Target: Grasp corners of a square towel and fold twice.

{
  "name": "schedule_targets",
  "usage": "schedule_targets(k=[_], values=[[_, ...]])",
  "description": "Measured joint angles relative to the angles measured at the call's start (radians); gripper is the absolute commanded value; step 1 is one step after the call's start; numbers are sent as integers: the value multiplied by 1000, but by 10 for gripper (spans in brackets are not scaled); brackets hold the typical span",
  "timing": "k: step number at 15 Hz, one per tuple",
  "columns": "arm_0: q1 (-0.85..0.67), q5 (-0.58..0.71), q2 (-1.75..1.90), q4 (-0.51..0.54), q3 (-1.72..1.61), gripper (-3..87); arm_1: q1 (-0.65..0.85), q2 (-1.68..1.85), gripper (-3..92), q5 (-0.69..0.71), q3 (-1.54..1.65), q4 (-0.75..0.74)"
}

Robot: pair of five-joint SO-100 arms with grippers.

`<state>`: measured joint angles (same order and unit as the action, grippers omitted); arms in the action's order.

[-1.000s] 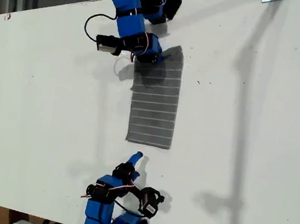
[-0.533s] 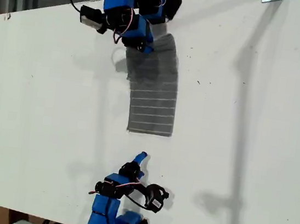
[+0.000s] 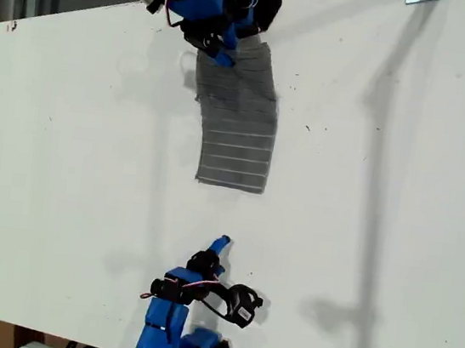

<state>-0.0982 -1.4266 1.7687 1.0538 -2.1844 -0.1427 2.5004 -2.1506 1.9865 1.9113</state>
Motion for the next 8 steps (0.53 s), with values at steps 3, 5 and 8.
schedule_targets(k=[3,5,8], values=[[-57,40,-89,-15,3,327,150,11,-1,209,-2,-38],[-74,60,-140,-20,32,327,230,-71,-1,437,-12,-147],[-83,81,-155,-18,44,329,253,-316,-1,727,-155,-348]])
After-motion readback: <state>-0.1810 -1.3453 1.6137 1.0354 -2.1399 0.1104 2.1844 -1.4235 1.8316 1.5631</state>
